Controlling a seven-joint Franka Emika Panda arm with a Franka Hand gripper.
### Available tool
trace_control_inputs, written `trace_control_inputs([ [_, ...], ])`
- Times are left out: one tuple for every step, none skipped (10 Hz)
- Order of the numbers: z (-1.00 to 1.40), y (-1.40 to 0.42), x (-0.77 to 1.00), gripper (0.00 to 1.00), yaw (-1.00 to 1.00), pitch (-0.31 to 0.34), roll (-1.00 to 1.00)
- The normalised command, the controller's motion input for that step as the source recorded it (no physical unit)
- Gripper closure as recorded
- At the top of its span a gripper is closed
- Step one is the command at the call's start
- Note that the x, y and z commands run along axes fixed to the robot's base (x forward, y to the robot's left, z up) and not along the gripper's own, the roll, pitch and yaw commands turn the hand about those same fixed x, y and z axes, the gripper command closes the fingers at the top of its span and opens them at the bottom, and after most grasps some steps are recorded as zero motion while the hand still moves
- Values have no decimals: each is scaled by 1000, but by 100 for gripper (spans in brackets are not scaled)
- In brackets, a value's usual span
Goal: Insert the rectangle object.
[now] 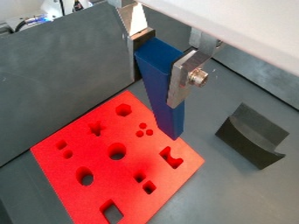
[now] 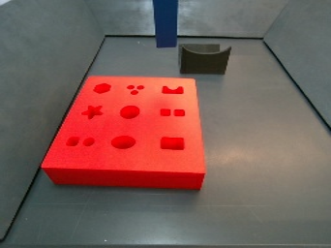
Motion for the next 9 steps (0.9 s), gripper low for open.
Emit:
trace_control_inputs([
  [-131,0,0,100,0,-51,-131],
  [-186,-411,-71,100,-323,-229,-400],
  [-43,-646,0,100,-111,-190,-384],
  [-9,-714,131,100,0,-104,-429],
  [-51,-717,177,100,14,-67,-431],
  [-74,-714,197,100,29,-51,-430],
  [-83,-714,197,100,31,-51,-430],
  [-140,-706,223,100,40,-23,-414],
  [-460,-591,297,100,-180,-131,-121],
])
